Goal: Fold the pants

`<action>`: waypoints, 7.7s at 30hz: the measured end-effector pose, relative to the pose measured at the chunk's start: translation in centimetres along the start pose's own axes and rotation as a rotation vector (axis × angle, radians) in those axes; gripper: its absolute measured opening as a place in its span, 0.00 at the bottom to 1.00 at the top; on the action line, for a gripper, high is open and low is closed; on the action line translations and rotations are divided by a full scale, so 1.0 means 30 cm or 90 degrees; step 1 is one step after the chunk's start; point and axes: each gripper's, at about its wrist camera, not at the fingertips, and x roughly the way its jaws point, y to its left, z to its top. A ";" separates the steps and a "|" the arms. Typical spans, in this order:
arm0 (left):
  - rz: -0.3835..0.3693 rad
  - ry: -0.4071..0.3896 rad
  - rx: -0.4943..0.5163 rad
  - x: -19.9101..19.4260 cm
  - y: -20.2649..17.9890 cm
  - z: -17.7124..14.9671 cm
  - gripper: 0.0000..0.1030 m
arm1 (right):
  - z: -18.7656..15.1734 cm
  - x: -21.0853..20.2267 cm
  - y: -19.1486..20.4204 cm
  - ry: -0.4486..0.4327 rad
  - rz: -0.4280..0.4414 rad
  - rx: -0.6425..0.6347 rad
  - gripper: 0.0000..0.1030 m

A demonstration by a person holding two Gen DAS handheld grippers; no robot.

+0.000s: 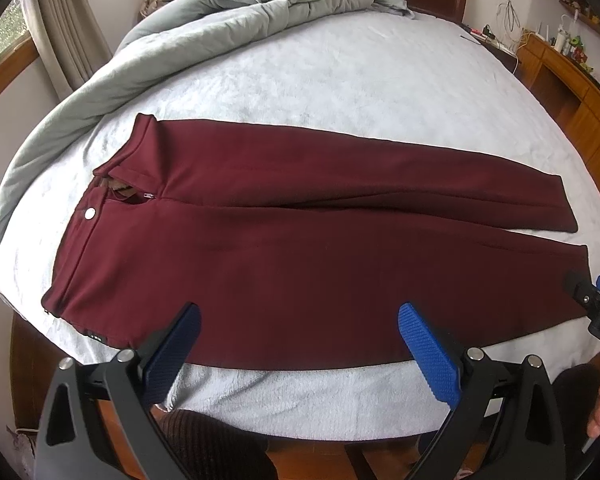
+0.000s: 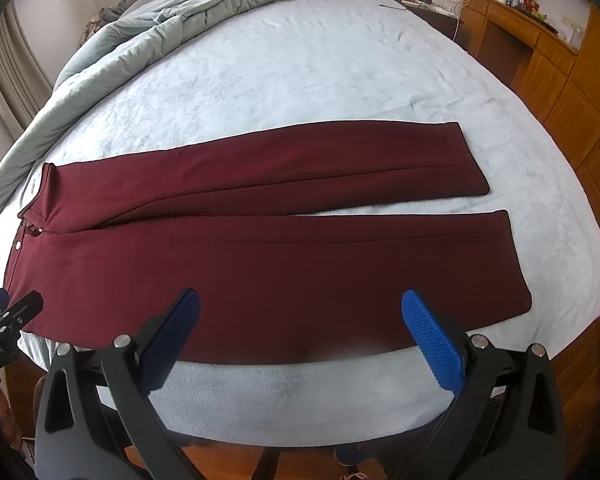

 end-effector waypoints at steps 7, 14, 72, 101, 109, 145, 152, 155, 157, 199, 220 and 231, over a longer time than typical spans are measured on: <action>0.000 -0.001 0.000 0.002 0.002 -0.002 0.97 | 0.001 0.009 -0.011 0.001 0.001 0.001 0.98; 0.001 -0.002 0.001 0.000 0.002 -0.004 0.97 | 0.001 0.011 -0.010 0.003 0.001 0.002 0.98; -0.073 -0.027 0.057 0.290 -0.216 0.467 0.97 | 0.563 0.501 -0.668 0.074 0.013 0.070 0.98; -0.519 0.176 0.319 0.678 -0.692 0.726 0.96 | 0.651 0.320 -0.763 -0.035 0.248 -0.116 0.16; -0.551 0.285 0.350 0.777 -0.738 0.699 0.96 | 0.668 0.259 -0.780 -0.050 0.275 -0.113 0.16; -0.200 -0.057 0.530 0.318 -0.731 -0.128 0.23 | -0.064 0.175 -0.909 0.016 0.292 0.072 0.76; -0.200 -0.055 0.529 0.328 -0.737 -0.118 0.29 | -0.055 0.286 -0.875 0.084 0.258 0.073 0.69; -0.202 -0.052 0.524 0.333 -0.739 -0.113 0.31 | -0.044 0.306 -0.858 0.085 0.237 0.065 0.40; -0.207 -0.045 0.510 0.339 -0.739 -0.105 0.32 | -0.049 0.297 -0.856 0.086 0.218 0.061 0.11; -0.235 0.103 -0.041 0.347 0.045 0.111 0.83 | 0.002 0.329 0.150 0.095 0.323 -0.329 0.58; -0.118 0.217 -0.064 0.572 0.103 0.543 0.85 | -0.039 0.447 0.128 0.137 0.366 -0.237 0.08; -0.037 0.451 -0.112 0.827 0.074 0.669 0.92 | -0.039 0.435 0.108 0.131 0.383 -0.238 0.09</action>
